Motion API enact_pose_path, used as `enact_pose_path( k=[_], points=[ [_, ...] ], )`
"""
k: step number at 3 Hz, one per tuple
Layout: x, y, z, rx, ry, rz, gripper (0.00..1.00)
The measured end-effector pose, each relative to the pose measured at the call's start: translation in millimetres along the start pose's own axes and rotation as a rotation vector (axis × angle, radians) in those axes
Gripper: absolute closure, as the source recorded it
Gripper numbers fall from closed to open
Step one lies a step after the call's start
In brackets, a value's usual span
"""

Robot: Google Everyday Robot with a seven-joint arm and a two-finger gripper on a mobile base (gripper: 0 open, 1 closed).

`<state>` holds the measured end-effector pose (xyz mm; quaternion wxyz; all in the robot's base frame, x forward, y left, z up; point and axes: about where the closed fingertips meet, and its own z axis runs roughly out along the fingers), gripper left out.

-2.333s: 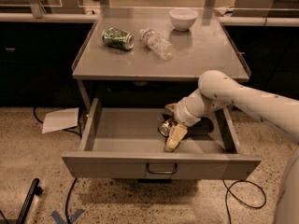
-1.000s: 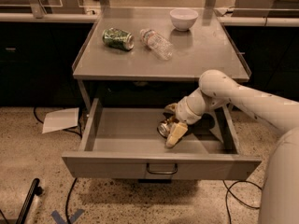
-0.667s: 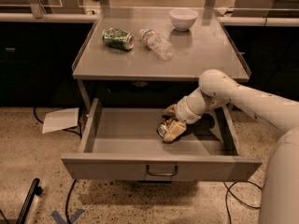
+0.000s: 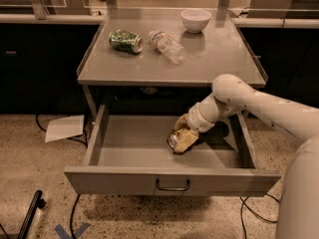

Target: Pick orange can from top drawer and place on counter

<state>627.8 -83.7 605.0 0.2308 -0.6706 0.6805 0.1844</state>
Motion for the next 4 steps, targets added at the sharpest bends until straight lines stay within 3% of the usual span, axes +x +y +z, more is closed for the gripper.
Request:
enact_pose_path(
  k=[1, 2, 3, 4],
  points=[
    [0, 0, 0, 0.000, 0.000, 0.000, 1.00],
    [-3, 0, -4, 0.000, 0.000, 0.000, 1.00],
    [-18, 4, -29, 0.018, -0.088, 0.005, 1.00],
    [-28, 14, -68, 0.110, -0.133, 0.045, 1.00]
  ],
)
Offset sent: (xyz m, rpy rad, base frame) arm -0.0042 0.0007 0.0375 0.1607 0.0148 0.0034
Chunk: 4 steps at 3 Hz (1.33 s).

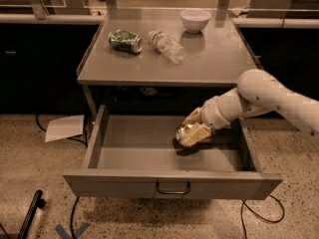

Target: Pick orange can from top drawer and place on counter

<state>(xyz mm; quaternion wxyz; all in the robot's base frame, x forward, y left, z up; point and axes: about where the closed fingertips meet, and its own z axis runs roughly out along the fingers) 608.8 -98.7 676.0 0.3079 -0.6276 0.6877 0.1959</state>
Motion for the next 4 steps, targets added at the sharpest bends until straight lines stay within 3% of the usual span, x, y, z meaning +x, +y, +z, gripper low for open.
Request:
enact_pose_path(
  k=[1, 2, 3, 4],
  points=[
    [-6, 11, -36, 0.117, -0.034, 0.061, 1.00],
    [-15, 21, -85, 0.199, -0.090, 0.074, 1.00],
    [-17, 21, -85, 0.200, -0.091, 0.071, 1.00],
    [-55, 16, -119, 0.252, -0.143, -0.017, 1.00]
  ],
)
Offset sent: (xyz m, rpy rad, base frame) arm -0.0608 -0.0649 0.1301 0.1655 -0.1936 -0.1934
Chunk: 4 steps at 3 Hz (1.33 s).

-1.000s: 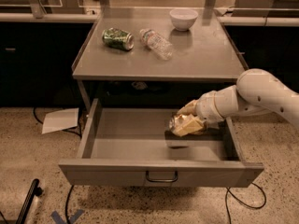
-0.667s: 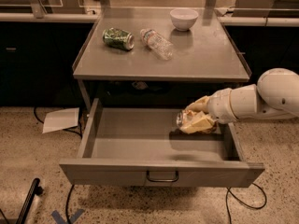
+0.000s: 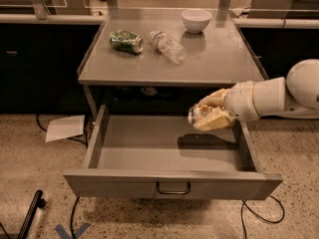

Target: Pick orange can from top drawer and place on counter

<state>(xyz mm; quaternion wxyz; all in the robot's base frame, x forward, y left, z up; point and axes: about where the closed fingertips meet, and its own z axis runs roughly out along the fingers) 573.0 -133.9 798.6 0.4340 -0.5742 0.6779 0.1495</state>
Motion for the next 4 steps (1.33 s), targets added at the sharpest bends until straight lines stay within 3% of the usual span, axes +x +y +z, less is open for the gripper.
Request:
enact_pose_path(
  k=[1, 2, 3, 4],
  points=[
    [-64, -18, -38, 0.062, -0.051, -0.127, 1.00],
    [-113, -38, -63, 0.118, -0.073, -0.216, 1.00],
    [-146, -61, -74, 0.203, -0.097, -0.237, 1.00],
    [-161, -96, -72, 0.294, -0.107, -0.212, 1.00]
  ],
)
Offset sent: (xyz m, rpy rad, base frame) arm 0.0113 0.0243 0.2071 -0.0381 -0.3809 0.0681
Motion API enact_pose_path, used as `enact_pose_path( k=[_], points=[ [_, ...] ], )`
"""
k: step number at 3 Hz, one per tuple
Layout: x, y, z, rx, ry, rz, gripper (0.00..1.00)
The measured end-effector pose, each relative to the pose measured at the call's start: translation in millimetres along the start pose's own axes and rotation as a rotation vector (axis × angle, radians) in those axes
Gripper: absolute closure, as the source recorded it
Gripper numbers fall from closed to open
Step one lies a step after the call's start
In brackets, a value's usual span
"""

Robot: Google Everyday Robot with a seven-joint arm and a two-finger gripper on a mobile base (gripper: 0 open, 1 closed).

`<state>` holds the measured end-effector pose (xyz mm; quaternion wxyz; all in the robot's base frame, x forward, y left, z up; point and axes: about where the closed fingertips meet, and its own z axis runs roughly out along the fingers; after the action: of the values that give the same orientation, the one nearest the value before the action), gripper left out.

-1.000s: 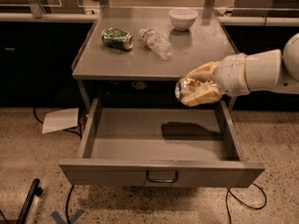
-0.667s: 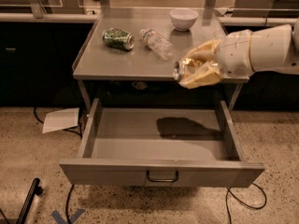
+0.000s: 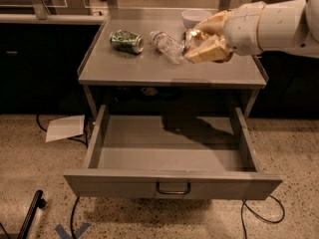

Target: Pick orange can from top drawer and place on counter

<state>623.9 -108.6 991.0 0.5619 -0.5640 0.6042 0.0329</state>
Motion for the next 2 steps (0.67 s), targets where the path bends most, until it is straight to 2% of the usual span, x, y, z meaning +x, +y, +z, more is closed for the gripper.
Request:
enact_pose_path(
  k=[1, 2],
  points=[
    [4.7, -28.0, 15.8, 0.058, 0.031, 0.032, 1.00],
    [4.7, -28.0, 15.8, 0.058, 0.031, 0.032, 1.00]
  ],
)
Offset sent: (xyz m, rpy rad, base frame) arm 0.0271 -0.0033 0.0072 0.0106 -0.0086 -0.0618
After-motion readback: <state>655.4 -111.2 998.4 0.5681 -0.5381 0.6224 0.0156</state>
